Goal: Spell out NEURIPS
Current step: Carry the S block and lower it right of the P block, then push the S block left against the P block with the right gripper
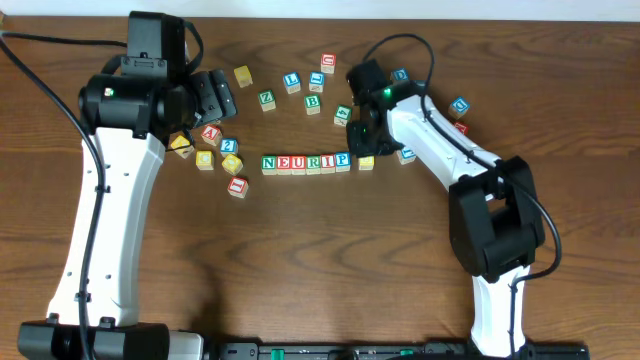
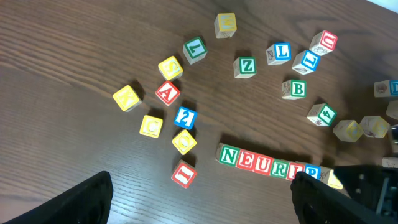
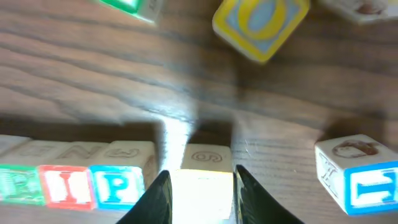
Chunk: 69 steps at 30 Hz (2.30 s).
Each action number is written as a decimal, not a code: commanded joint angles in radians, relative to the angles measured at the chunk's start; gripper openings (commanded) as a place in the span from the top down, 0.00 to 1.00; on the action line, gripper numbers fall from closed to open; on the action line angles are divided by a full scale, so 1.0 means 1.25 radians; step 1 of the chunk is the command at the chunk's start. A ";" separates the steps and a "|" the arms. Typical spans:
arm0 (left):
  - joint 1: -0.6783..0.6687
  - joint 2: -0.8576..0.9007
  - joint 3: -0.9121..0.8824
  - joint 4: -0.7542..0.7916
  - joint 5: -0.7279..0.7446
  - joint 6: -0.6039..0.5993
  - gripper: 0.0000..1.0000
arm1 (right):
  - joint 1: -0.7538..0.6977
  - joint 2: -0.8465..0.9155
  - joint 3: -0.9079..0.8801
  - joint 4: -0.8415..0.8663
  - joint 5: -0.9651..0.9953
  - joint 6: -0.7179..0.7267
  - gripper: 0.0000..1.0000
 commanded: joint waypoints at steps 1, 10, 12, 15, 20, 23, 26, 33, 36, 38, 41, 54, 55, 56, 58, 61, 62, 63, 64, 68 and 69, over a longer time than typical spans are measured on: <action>0.002 0.008 -0.003 0.001 -0.005 0.017 0.10 | -0.013 0.014 0.080 -0.045 -0.006 0.020 0.73; 0.002 0.008 -0.003 0.001 -0.005 0.017 0.10 | -0.050 0.015 0.103 -0.161 0.013 0.076 0.76; 0.002 0.008 -0.003 0.001 -0.005 0.017 0.10 | -0.052 0.015 0.080 -0.156 0.029 0.090 0.76; 0.002 0.008 -0.003 0.003 -0.005 0.017 0.10 | -0.051 0.016 0.038 -0.121 0.029 0.092 0.78; 0.002 0.008 -0.003 0.003 -0.005 0.017 0.10 | -0.042 0.016 -0.034 -0.054 0.023 0.093 0.78; 0.002 0.008 -0.003 0.003 -0.005 0.017 0.10 | -0.034 0.016 -0.057 -0.028 0.023 0.093 0.77; 0.002 0.008 -0.003 0.003 -0.005 0.017 0.10 | -0.031 0.016 -0.073 0.001 0.023 0.092 0.76; 0.002 0.008 -0.003 0.003 -0.005 0.017 0.10 | -0.022 0.016 -0.075 0.022 0.023 0.092 0.76; 0.002 0.008 -0.003 0.004 -0.005 0.017 0.10 | -0.018 0.016 -0.075 0.022 0.023 0.092 0.76; 0.002 0.008 -0.003 0.004 -0.005 0.017 0.09 | -0.015 0.016 -0.075 0.024 0.023 0.092 0.76; 0.002 0.008 -0.003 0.004 -0.005 0.017 0.10 | -0.008 0.016 -0.075 0.033 0.023 0.082 0.76; 0.002 0.008 -0.003 0.004 -0.005 0.017 0.09 | 0.000 0.016 -0.075 0.049 0.026 0.034 0.73; 0.002 0.008 -0.003 0.004 -0.005 0.017 0.10 | -0.002 0.016 -0.075 0.052 0.027 0.032 0.73; 0.002 0.008 -0.003 0.004 -0.005 0.017 0.10 | -0.004 0.016 -0.075 0.057 0.027 0.023 0.73; 0.002 0.008 -0.003 0.004 -0.005 0.017 0.10 | -0.007 0.016 -0.075 0.063 0.027 0.020 0.73; 0.002 0.008 -0.003 0.004 -0.005 0.017 0.10 | -0.009 0.014 -0.064 0.061 0.026 0.020 0.74; 0.002 0.008 -0.003 0.004 -0.005 0.017 0.10 | -0.013 0.012 -0.056 0.056 0.026 0.020 0.74; 0.002 0.008 -0.003 0.004 -0.005 0.017 0.10 | -0.015 0.010 -0.049 0.051 0.026 0.020 0.74; 0.002 0.008 -0.003 0.004 -0.005 0.017 0.10 | -0.017 0.008 -0.039 0.045 0.026 0.020 0.75; 0.002 0.008 -0.003 0.004 -0.005 0.017 0.10 | -0.019 0.005 -0.003 0.035 0.016 0.037 0.77; 0.002 0.008 -0.003 0.004 -0.005 0.017 0.10 | -0.019 0.005 -0.001 0.041 0.002 0.046 0.78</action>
